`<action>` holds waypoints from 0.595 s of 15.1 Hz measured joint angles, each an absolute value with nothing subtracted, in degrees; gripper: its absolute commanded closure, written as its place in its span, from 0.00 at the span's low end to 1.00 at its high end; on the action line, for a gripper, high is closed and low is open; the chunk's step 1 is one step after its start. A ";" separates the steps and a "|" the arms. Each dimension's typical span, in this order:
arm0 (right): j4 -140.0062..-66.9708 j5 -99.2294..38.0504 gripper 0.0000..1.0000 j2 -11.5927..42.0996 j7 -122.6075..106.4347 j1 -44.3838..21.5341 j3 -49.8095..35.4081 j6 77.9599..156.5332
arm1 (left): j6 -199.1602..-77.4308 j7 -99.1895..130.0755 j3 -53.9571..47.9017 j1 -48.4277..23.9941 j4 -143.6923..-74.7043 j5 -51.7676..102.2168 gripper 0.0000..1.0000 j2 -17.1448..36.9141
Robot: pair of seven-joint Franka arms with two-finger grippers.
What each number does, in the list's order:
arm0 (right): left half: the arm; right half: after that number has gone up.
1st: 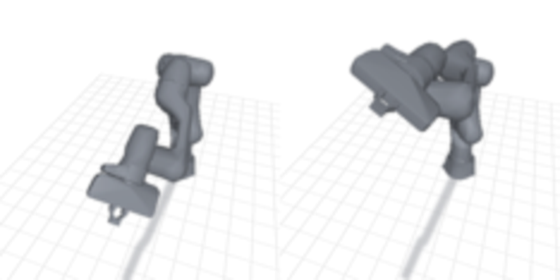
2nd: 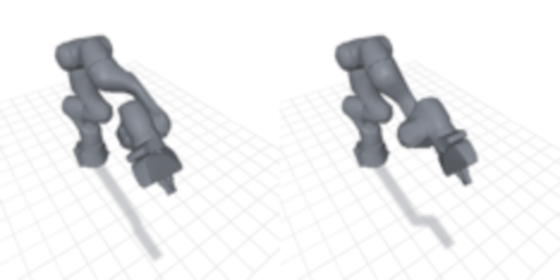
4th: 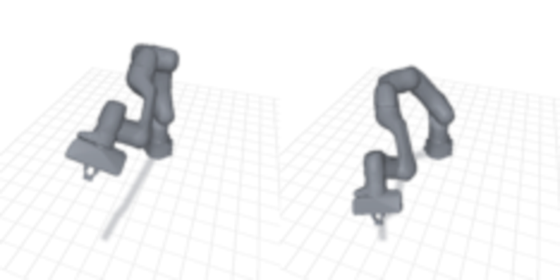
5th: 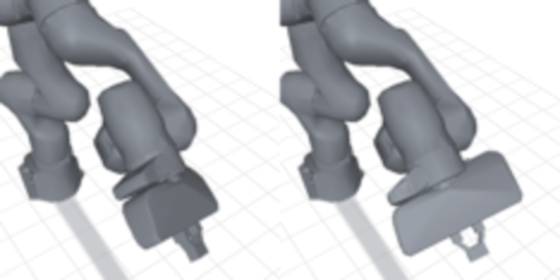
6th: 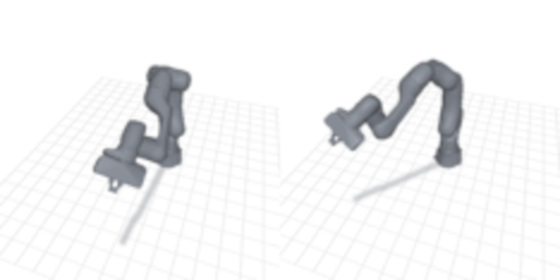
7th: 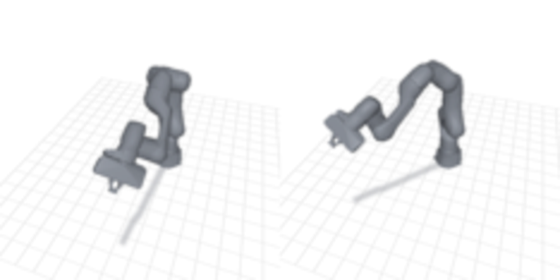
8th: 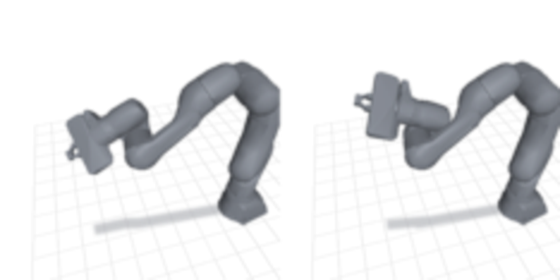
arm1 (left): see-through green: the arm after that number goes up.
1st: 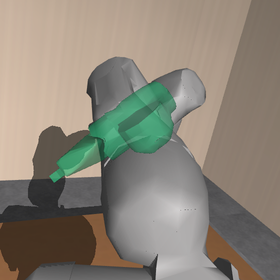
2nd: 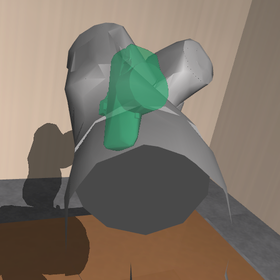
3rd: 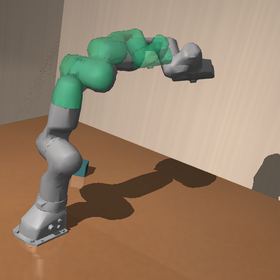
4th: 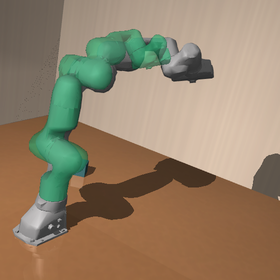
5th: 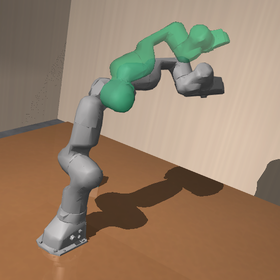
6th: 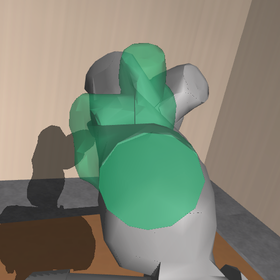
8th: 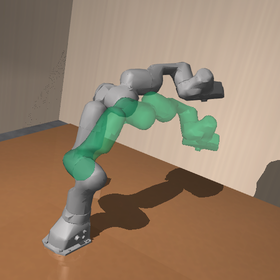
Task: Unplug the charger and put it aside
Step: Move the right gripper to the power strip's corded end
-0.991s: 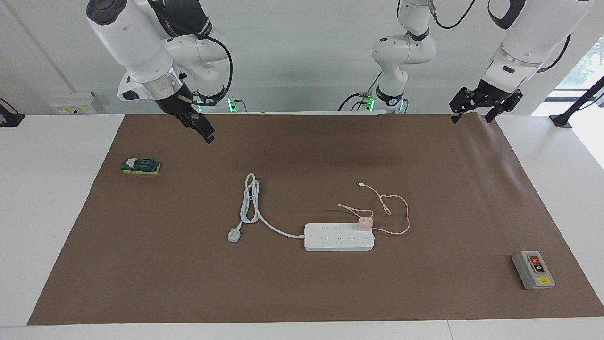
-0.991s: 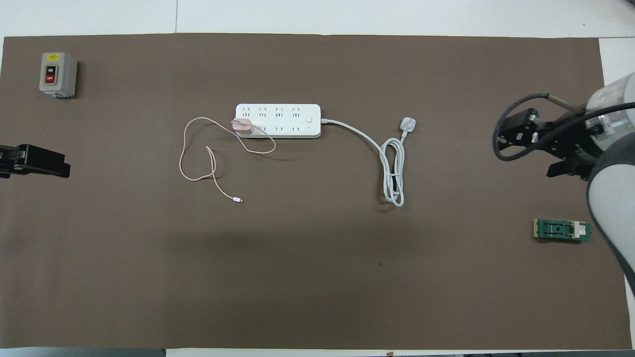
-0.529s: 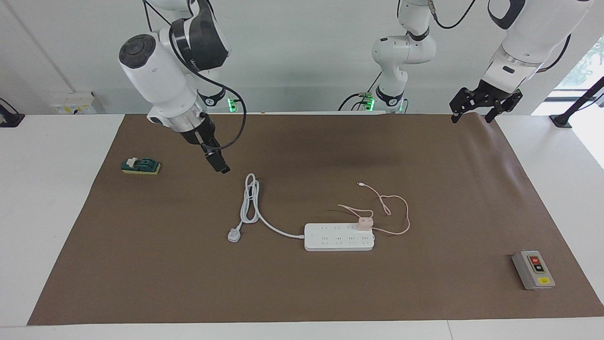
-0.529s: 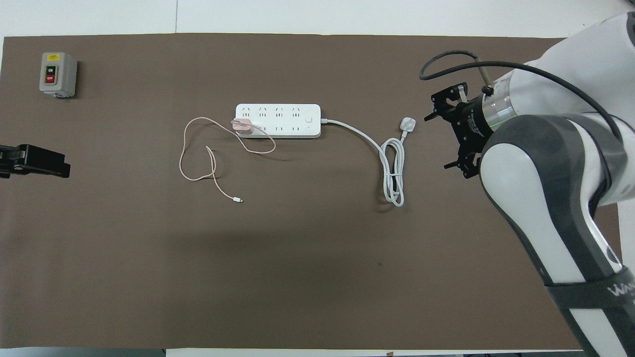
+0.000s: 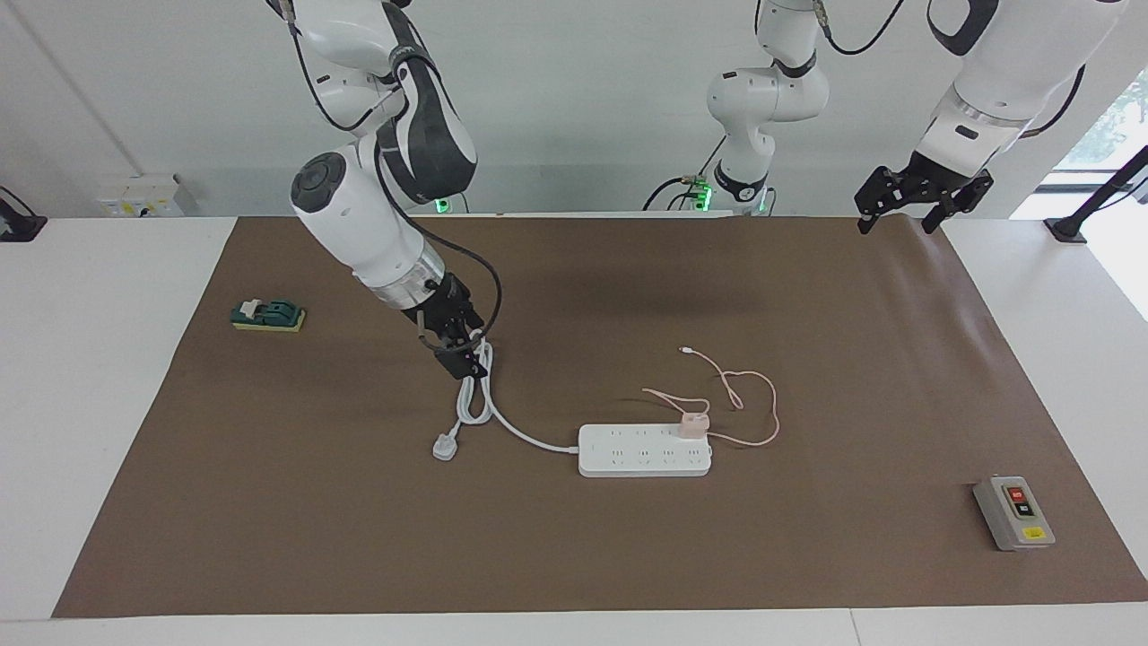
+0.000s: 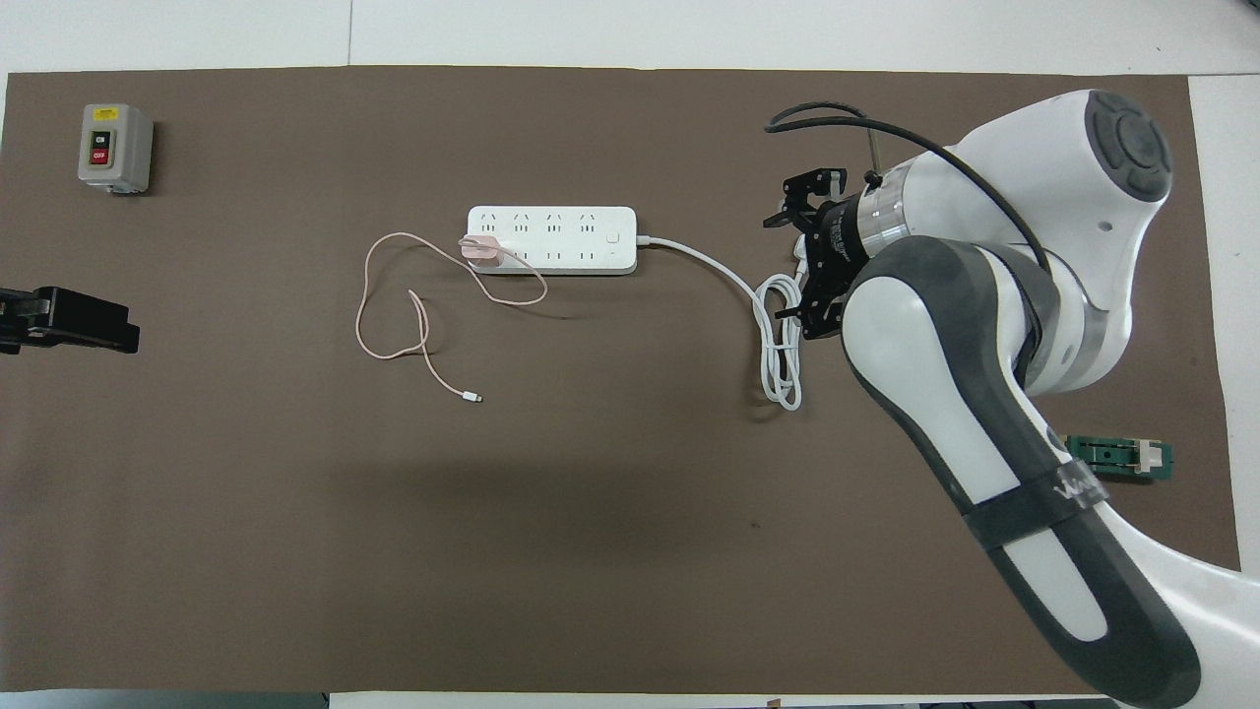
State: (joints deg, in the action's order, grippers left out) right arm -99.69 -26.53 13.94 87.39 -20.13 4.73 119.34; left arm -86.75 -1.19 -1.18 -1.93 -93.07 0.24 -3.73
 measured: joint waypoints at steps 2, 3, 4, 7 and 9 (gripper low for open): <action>-99.77 -29.92 0.00 15.68 87.60 -21.14 4.70 120.37 | -86.75 -1.19 -1.31 -1.97 -93.08 0.24 0.00 -3.73; -99.46 -31.63 0.00 16.85 87.36 -21.40 4.68 120.49 | -86.75 -1.18 -1.36 -1.97 -93.08 0.24 0.00 -3.73; -98.64 -32.93 0.00 18.26 87.05 -21.66 4.62 120.50 | -86.75 -1.05 -1.32 -1.96 -93.07 0.24 0.00 -3.73; -94.00 -33.81 0.00 23.59 86.98 -22.53 4.52 120.60 | -86.92 6.65 -1.12 -1.92 -93.08 0.24 0.00 -3.73; -90.56 -34.10 0.00 27.42 86.98 -22.85 4.52 121.16 | -88.53 17.24 -1.39 -2.01 -93.29 0.24 0.00 -3.74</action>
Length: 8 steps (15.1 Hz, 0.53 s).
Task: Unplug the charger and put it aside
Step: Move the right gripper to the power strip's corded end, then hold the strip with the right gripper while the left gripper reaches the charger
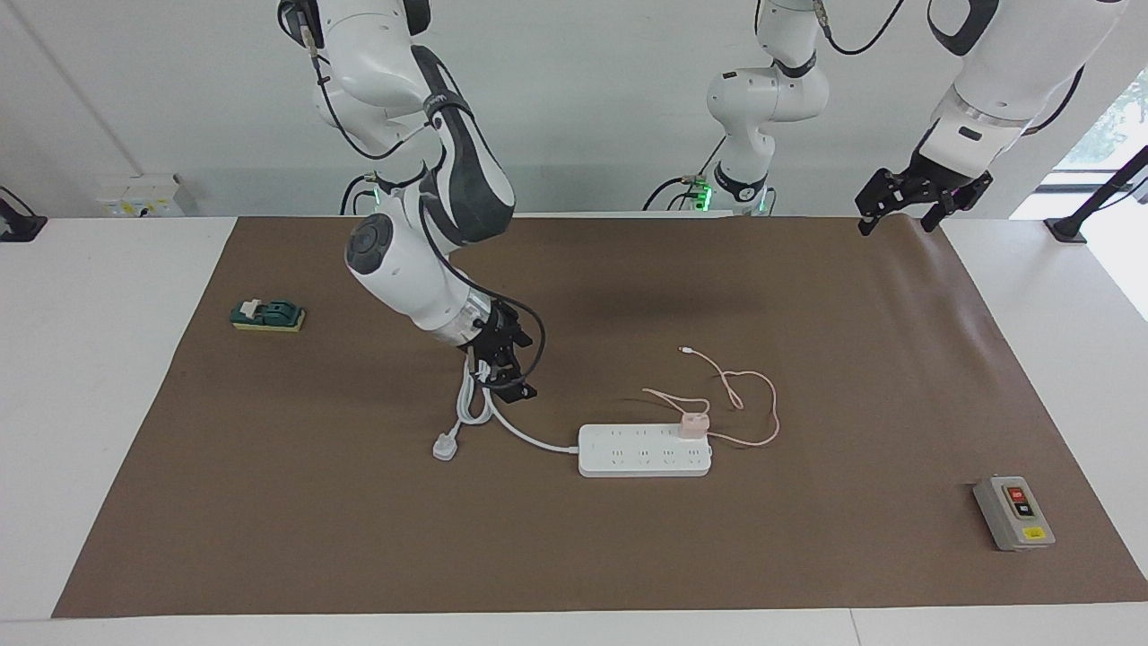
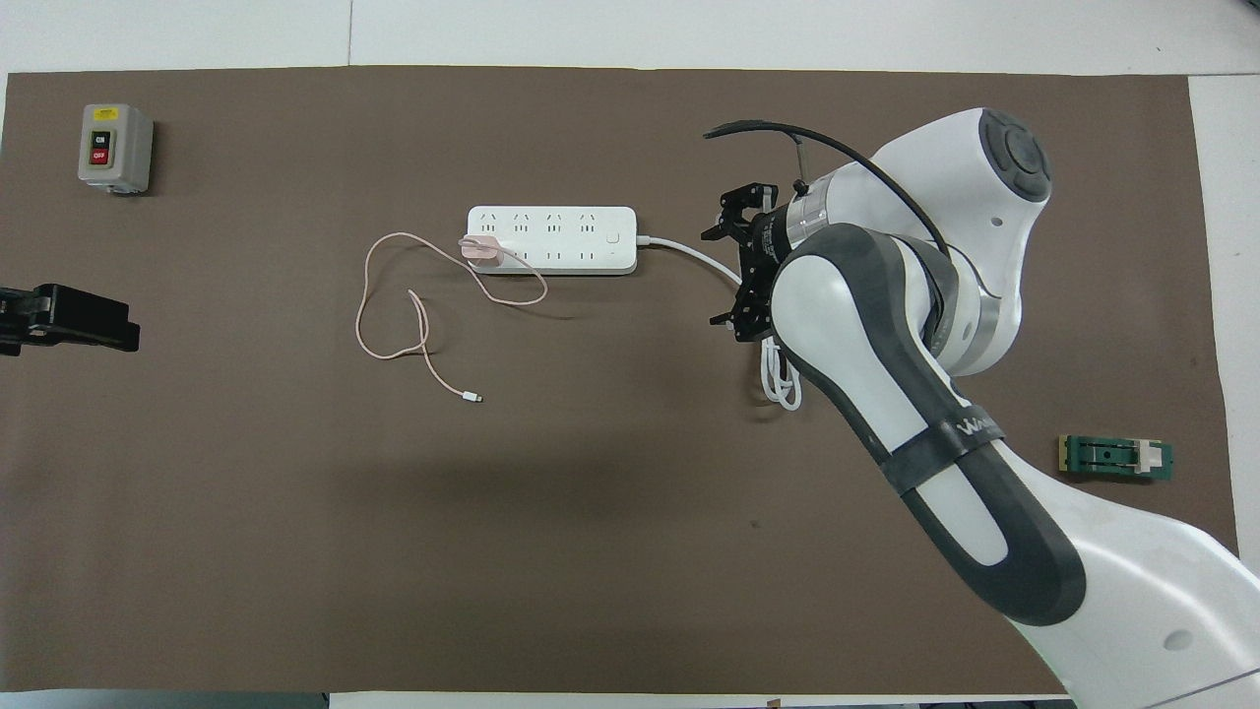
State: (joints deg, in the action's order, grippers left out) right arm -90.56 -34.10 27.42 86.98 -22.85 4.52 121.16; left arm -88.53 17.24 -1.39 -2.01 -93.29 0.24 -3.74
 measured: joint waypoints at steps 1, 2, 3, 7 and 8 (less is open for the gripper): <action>-89.29 -34.76 0.00 29.03 86.97 -22.92 4.51 121.44 | -89.86 23.35 -1.63 -2.15 -93.69 0.27 0.00 -3.74; -87.77 -35.13 0.00 30.62 86.95 -22.93 4.49 121.54 | -91.47 30.56 -1.74 -2.70 -94.46 0.28 0.00 -3.75; -86.04 -35.32 0.00 32.17 86.95 -22.93 4.46 121.54 | -93.50 38.43 -1.86 -3.44 -95.67 0.29 0.00 -3.75; -81.62 -36.86 0.00 36.49 86.86 -22.92 3.77 121.55 | -101.49 67.72 -2.10 -6.21 -100.64 0.30 0.00 -3.58; -80.61 -36.99 0.00 37.71 86.85 -22.93 3.15 121.65 | -102.62 73.10 -2.11 -7.04 -101.17 0.30 0.00 -3.28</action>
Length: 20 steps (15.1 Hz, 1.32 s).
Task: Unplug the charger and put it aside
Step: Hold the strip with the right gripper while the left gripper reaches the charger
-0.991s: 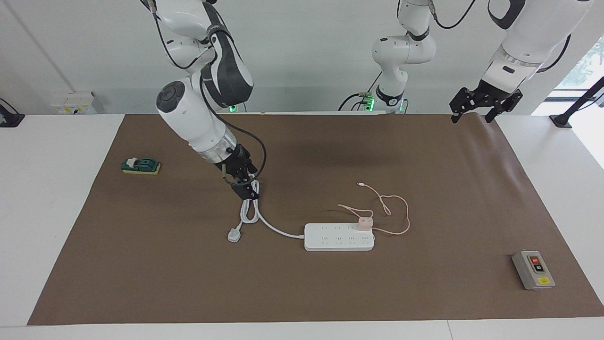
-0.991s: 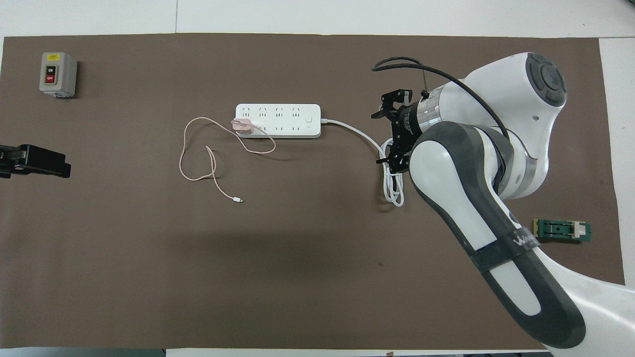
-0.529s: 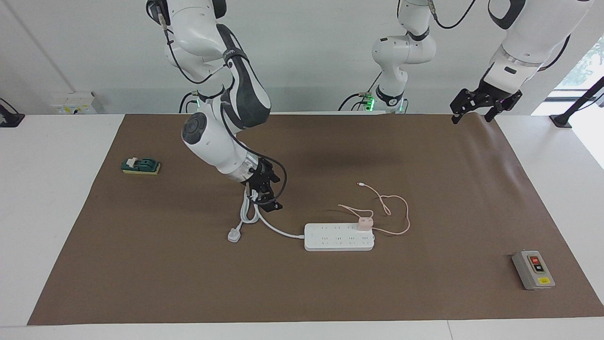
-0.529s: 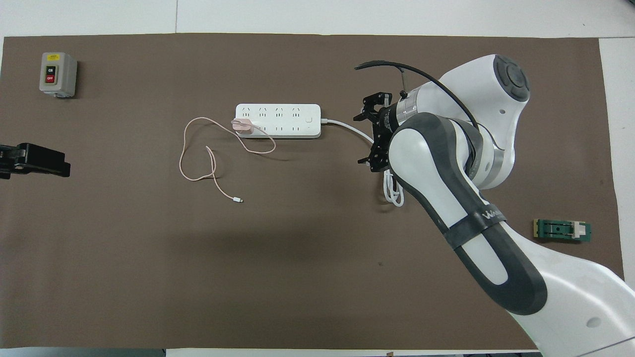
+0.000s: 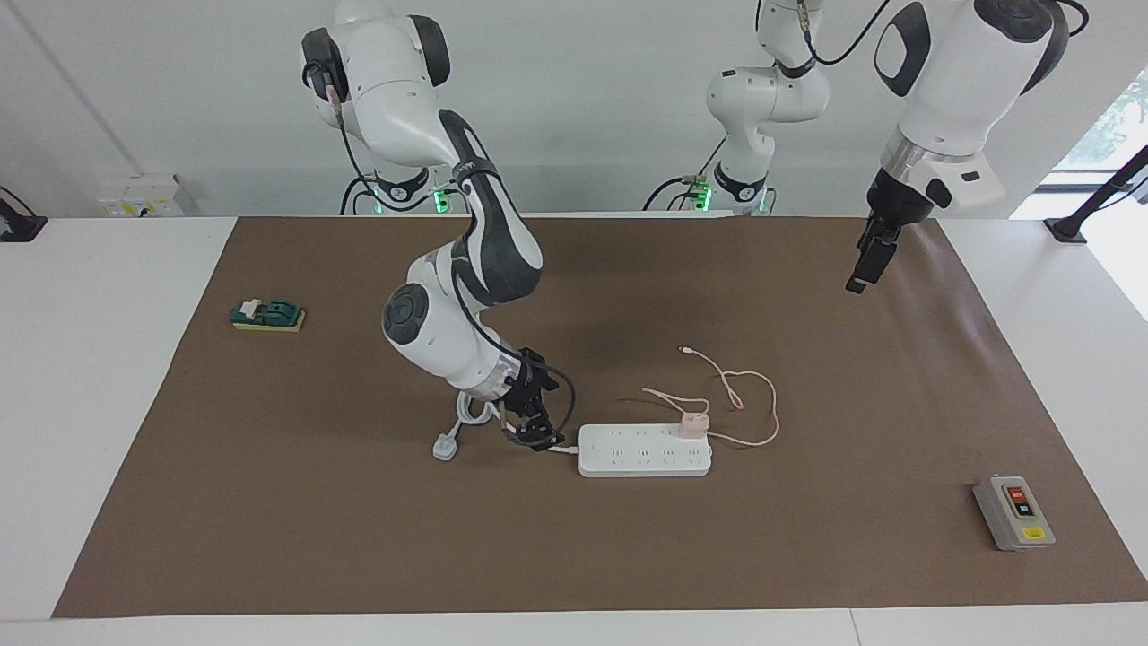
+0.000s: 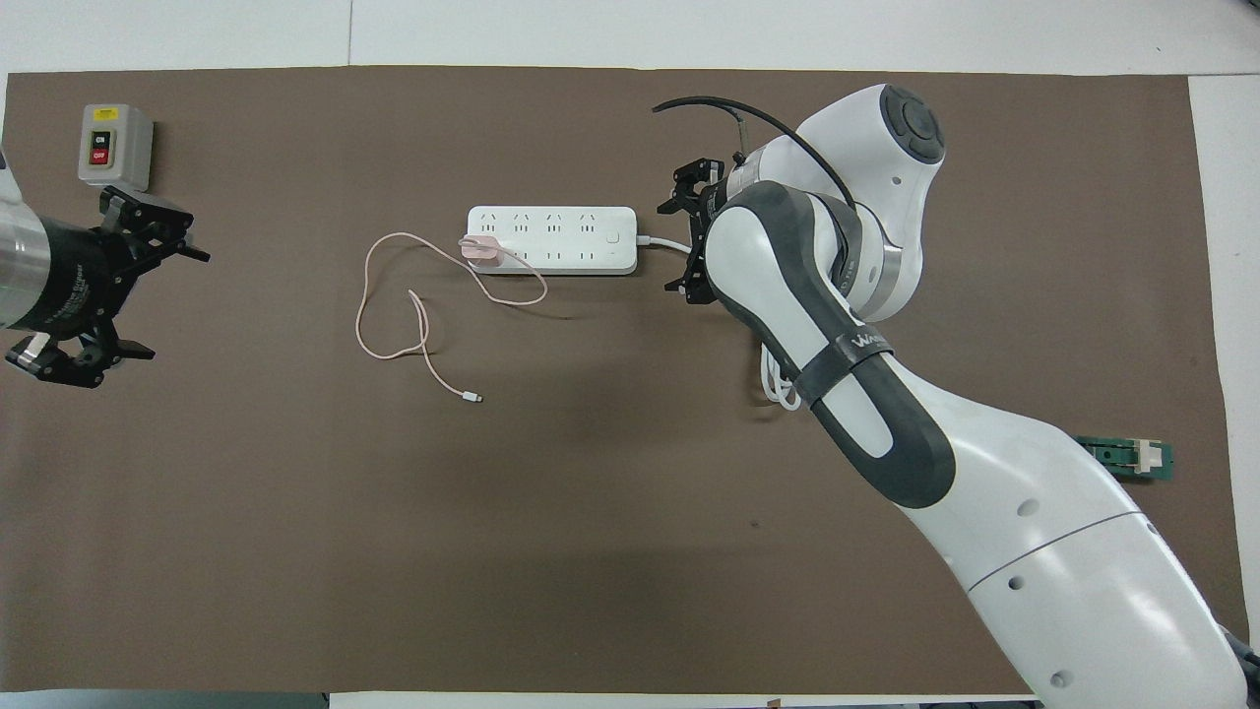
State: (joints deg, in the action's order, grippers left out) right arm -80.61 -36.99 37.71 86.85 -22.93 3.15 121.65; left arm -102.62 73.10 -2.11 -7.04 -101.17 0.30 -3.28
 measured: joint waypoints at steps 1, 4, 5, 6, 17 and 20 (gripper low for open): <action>-79.71 -37.04 0.00 38.90 86.85 -22.96 2.58 122.29 | -103.33 77.76 -2.13 -7.97 -101.36 0.30 0.00 -2.58; -78.32 -37.10 0.00 41.43 86.85 -23.03 0.60 125.87 | -106.63 91.13 -2.14 -11.08 -100.47 0.28 0.00 3.15; -78.12 -37.10 0.00 41.90 86.85 -23.07 0.09 126.51 | -107.65 94.50 -2.13 -11.89 -99.30 0.28 0.00 6.14; -78.01 -37.10 0.00 42.24 86.84 -23.20 -0.34 127.34 | -108.54 97.08 -2.12 -12.63 -97.72 0.28 0.00 9.24; -78.06 -37.11 0.00 44.36 83.69 -25.97 -0.53 134.77 | -114.38 107.89 -1.80 -19.43 -81.73 0.28 0.00 30.42; -78.08 -37.11 0.00 44.68 82.68 -25.93 -0.51 136.17 | -117.79 107.89 -1.79 -20.82 -84.12 0.26 0.00 30.59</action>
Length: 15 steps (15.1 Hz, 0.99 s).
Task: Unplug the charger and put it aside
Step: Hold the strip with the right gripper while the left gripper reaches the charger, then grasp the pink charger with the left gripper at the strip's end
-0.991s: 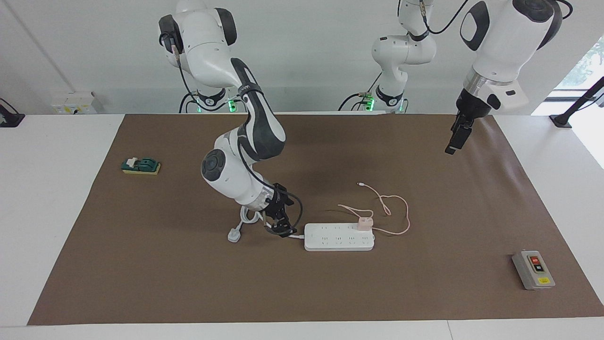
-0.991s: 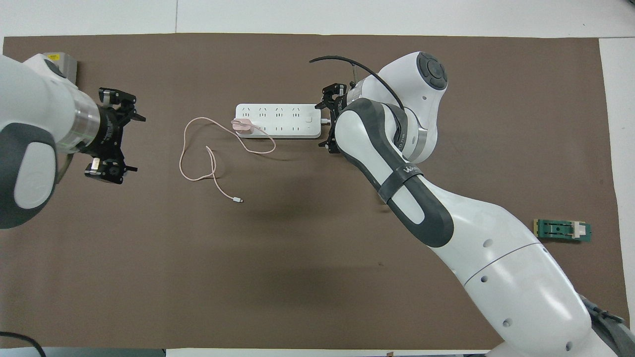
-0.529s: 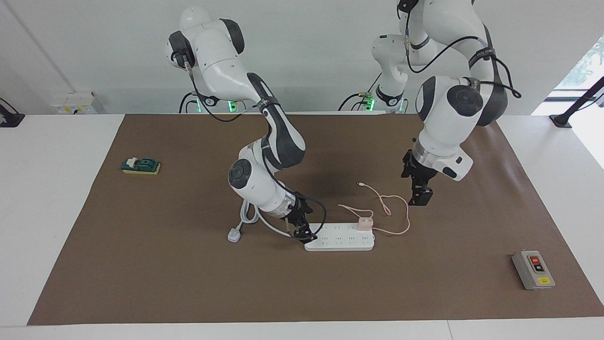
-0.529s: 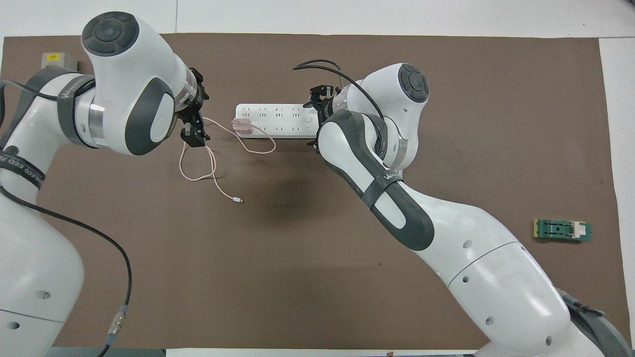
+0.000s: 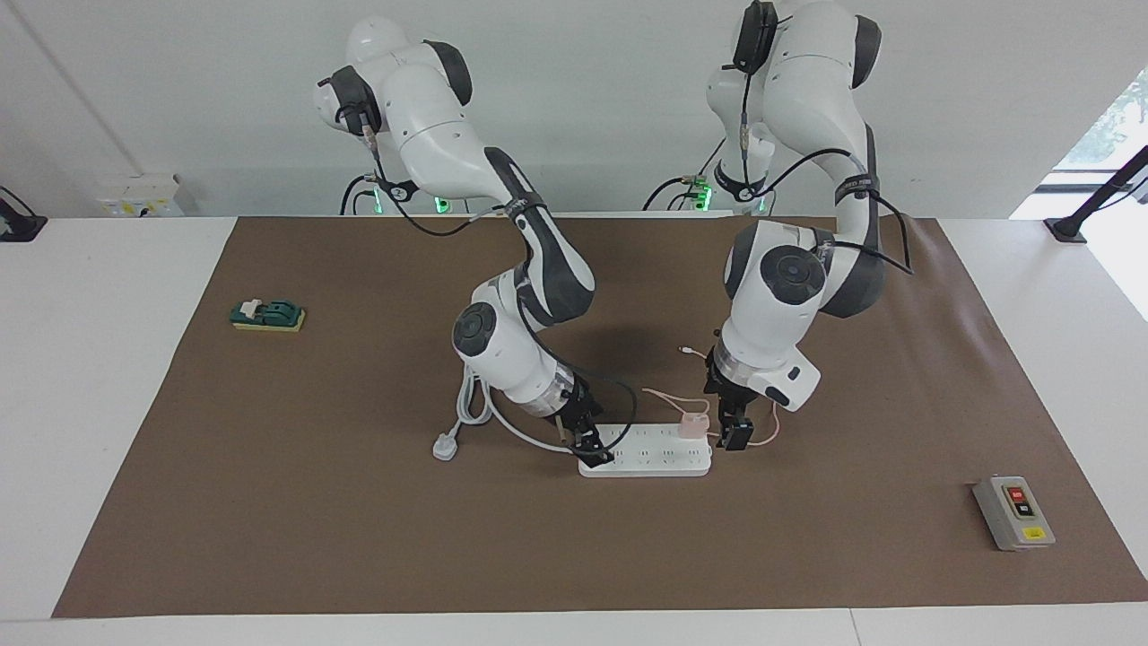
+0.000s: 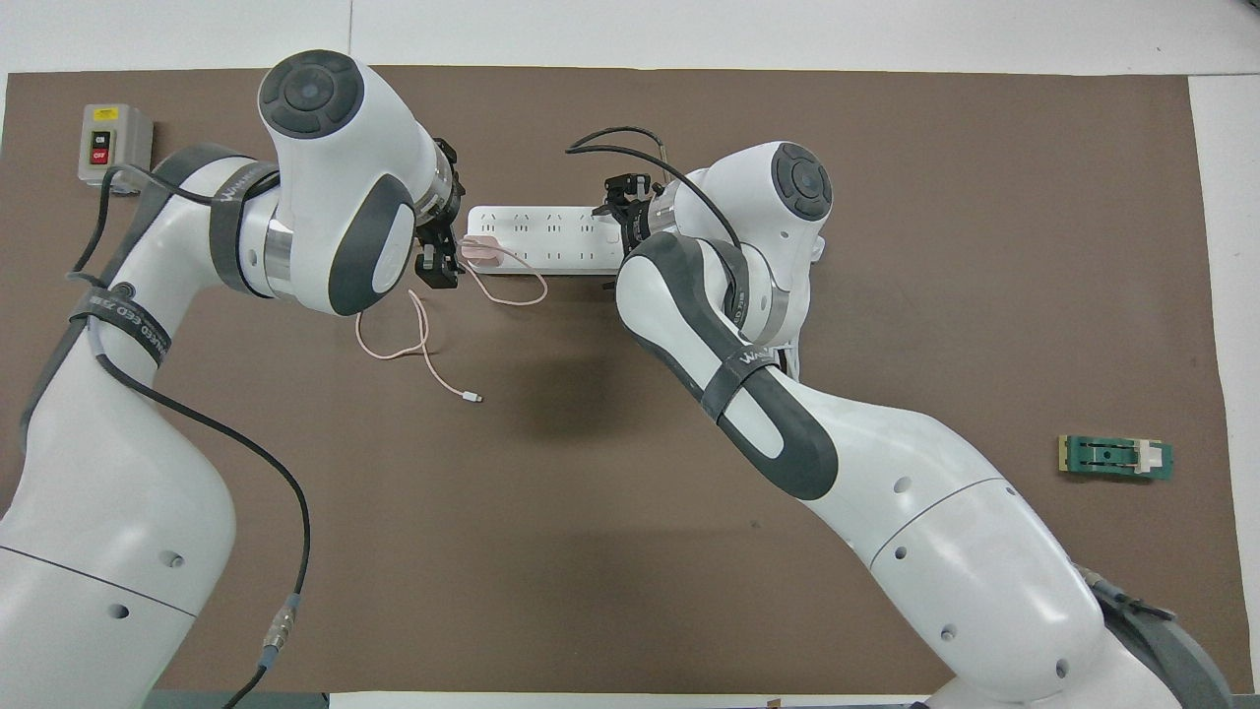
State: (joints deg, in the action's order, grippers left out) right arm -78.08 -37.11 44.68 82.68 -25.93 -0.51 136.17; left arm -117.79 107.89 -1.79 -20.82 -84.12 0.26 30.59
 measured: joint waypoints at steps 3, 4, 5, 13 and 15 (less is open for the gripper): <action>-78.04 -37.11 0.00 45.09 82.46 -25.81 -0.42 136.44 | -119.72 107.83 -1.80 -22.04 -86.44 0.08 0.00 30.71; -78.03 -37.11 0.00 45.11 82.45 -25.77 -0.38 136.46 | -120.04 107.83 -1.82 -22.54 -87.17 0.01 0.00 30.71; -78.01 -37.11 0.00 45.12 82.45 -25.73 -0.36 136.47 | -120.21 107.83 -1.80 -22.97 -87.81 -0.05 0.00 30.72; -75.76 -37.11 0.00 46.85 82.38 -25.00 -0.30 136.31 | -120.32 102.13 -1.39 -23.04 -88.42 -0.24 0.00 30.62; -75.59 -37.11 0.23 46.98 82.38 -25.00 -0.30 136.23 | -120.36 101.46 -1.29 -22.96 -88.42 -0.25 0.02 30.60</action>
